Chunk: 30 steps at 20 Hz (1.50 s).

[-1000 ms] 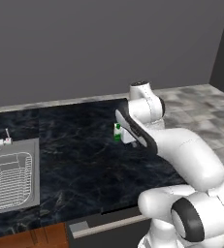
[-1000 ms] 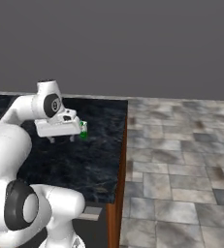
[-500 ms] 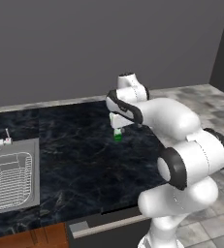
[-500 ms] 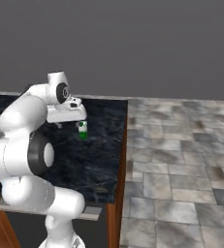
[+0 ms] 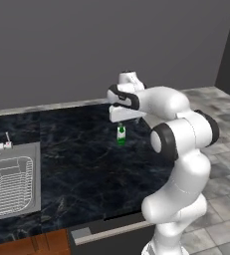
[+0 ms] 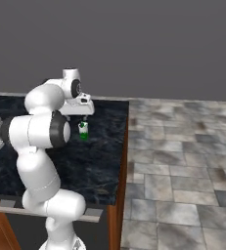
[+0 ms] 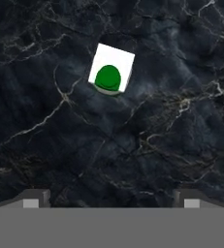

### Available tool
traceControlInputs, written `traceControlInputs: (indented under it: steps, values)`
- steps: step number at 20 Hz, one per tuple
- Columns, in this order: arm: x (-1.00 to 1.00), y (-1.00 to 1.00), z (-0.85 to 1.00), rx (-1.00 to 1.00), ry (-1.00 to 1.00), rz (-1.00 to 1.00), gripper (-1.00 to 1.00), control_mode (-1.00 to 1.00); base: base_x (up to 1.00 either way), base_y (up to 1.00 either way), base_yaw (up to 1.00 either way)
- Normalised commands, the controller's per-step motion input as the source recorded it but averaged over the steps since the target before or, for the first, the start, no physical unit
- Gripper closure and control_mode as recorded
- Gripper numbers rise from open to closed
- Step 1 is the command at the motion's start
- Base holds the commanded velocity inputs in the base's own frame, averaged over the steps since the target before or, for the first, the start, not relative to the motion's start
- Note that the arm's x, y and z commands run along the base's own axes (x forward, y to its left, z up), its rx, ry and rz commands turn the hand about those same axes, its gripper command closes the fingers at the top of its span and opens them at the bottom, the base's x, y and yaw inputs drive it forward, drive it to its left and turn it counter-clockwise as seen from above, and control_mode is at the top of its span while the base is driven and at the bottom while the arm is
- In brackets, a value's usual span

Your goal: Gather the eggs and milk located in the vicinity of the sink area and place them right next to the bowl.

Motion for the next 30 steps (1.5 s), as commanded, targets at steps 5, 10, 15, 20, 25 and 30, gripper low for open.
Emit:
traceControlInputs:
  steps: [5, 10, 15, 20, 25, 30]
  values:
    - [0.29, -0.03, -0.02, 0.0, -0.02, 0.0, -1.0, -1.0, 0.0, 0.0, 0.0]
    - [0.3, 0.07, -0.29, 0.0, -0.14, -0.01, -1.0, -1.0, 0.0, 0.0, 0.0]
    - [0.37, 0.12, -0.44, 0.0, -0.27, -0.07, -1.0, -1.0, 0.0, 0.0, 0.0]
    - [0.11, 0.02, -0.19, 0.02, -0.11, -0.07, -1.0, -1.0, 0.0, 0.0, 0.0]
    - [0.18, 0.0, -0.08, 0.01, 0.08, -0.06, -1.0, -1.0, 0.0, 0.0, 0.0]
    - [0.0, 0.0, -0.02, 0.0, 0.18, -0.08, -1.0, -1.0, 0.0, 0.0, 0.0]
